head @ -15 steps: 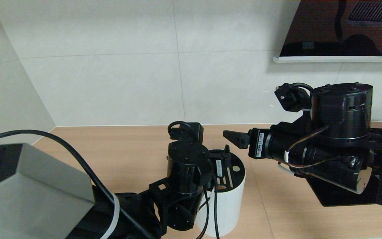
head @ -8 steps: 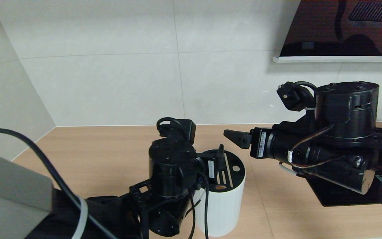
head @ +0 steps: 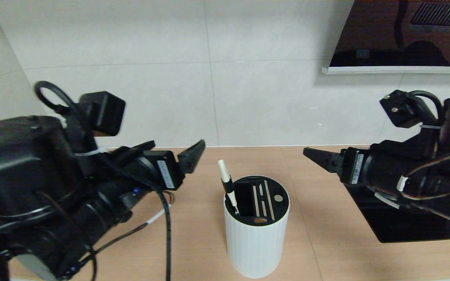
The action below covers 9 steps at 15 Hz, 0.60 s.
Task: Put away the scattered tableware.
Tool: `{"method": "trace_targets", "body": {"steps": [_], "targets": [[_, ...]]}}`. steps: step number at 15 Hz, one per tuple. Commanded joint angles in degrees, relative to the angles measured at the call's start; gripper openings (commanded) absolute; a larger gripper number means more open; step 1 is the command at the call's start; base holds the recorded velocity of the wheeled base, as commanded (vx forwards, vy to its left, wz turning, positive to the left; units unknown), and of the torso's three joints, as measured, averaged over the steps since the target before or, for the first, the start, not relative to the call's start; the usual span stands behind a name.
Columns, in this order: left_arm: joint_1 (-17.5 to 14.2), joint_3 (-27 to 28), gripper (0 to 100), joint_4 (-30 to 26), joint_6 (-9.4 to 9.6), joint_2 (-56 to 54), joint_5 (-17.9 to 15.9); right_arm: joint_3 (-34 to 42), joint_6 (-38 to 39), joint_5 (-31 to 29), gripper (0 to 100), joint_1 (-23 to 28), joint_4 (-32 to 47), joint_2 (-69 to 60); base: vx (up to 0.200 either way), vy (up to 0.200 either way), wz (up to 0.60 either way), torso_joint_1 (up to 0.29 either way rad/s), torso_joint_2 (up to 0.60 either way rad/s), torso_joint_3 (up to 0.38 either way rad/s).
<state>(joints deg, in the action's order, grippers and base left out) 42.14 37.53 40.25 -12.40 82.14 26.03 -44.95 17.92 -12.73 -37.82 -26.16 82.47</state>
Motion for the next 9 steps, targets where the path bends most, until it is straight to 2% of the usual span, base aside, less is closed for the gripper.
{"method": "trace_targets", "body": {"steps": [1,3,5,7,9], "targets": [[-2.68,-2.11,100,-5.80,0.18,-12.79,-0.89,6.19,-0.43,-0.19,100,3.45,-0.21,-10.05,0.000,0.000,0.00,0.000,0.00,0.000],[-4.00,-4.05,100,-9.23,0.88,-18.95,-0.80,10.49,-0.78,-0.28,100,6.53,-0.21,-17.69,0.000,0.000,0.00,0.000,0.00,0.000],[-7.69,-6.77,100,-11.43,2.55,-24.75,-0.89,13.04,-1.31,-0.37,100,9.25,0.23,-23.49,0.000,0.000,0.00,0.000,0.00,0.000],[-11.03,-10.46,100,-15.20,4.93,-34.42,-0.89,16.21,-2.19,-0.19,100,15.58,0.41,-29.65,0.000,0.000,0.00,0.000,0.00,0.000],[-14.81,-11.69,100,-23.82,7.48,-44.79,-0.89,19.55,-5.35,0.33,100,21.64,0.41,-36.68,0.000,0.000,0.00,0.000,0.00,0.000]]}}
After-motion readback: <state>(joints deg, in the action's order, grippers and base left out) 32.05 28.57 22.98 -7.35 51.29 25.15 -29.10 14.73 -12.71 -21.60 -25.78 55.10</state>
